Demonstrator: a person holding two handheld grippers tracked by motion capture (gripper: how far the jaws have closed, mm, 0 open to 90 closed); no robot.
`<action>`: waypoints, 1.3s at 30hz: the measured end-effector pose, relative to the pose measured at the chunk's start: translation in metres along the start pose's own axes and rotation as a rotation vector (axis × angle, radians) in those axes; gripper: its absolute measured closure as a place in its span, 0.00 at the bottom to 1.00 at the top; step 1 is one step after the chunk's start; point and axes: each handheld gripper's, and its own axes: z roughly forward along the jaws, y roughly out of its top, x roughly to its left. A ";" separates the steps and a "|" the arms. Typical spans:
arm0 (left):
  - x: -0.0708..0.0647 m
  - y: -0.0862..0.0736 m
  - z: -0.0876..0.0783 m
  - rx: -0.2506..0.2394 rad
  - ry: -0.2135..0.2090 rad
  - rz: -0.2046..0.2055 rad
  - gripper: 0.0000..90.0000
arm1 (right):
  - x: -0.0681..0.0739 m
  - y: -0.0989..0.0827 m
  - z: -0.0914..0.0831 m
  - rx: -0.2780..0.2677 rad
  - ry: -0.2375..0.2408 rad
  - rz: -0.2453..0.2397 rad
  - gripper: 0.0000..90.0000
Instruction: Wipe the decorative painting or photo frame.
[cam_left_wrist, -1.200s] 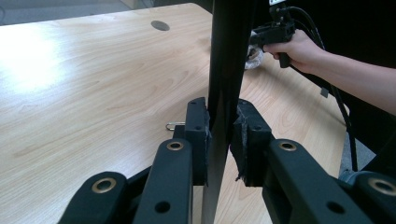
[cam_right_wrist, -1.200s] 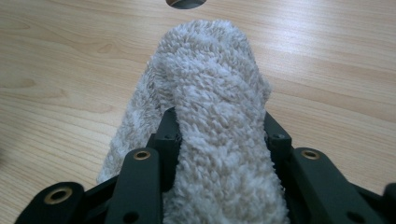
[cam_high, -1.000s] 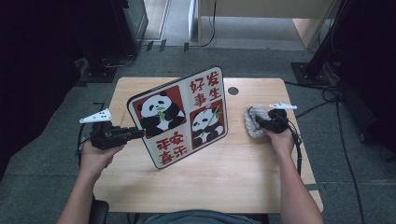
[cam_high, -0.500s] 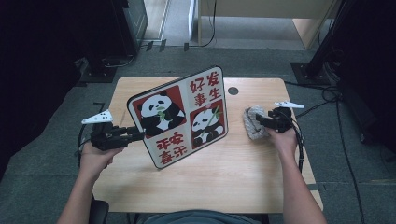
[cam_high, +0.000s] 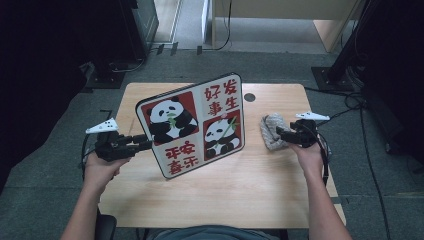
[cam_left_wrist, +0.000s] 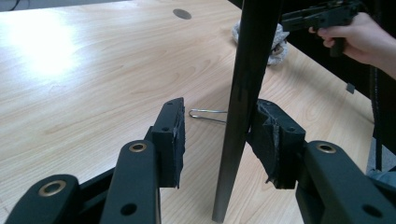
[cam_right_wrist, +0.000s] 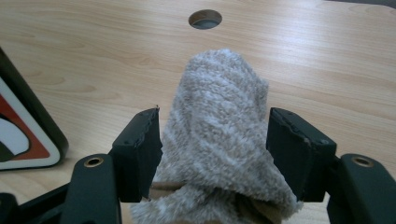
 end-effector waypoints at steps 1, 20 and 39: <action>0.001 0.000 0.001 0.003 0.003 -0.003 0.62 | 0.001 0.000 -0.002 0.000 0.002 -0.003 0.40; 0.016 -0.001 0.008 0.029 0.057 -0.016 0.63 | 0.030 -0.006 -0.010 0.019 0.100 -0.079 0.42; 0.022 -0.004 0.009 0.038 0.076 -0.025 0.62 | 0.035 -0.008 0.002 0.057 0.130 -0.114 0.43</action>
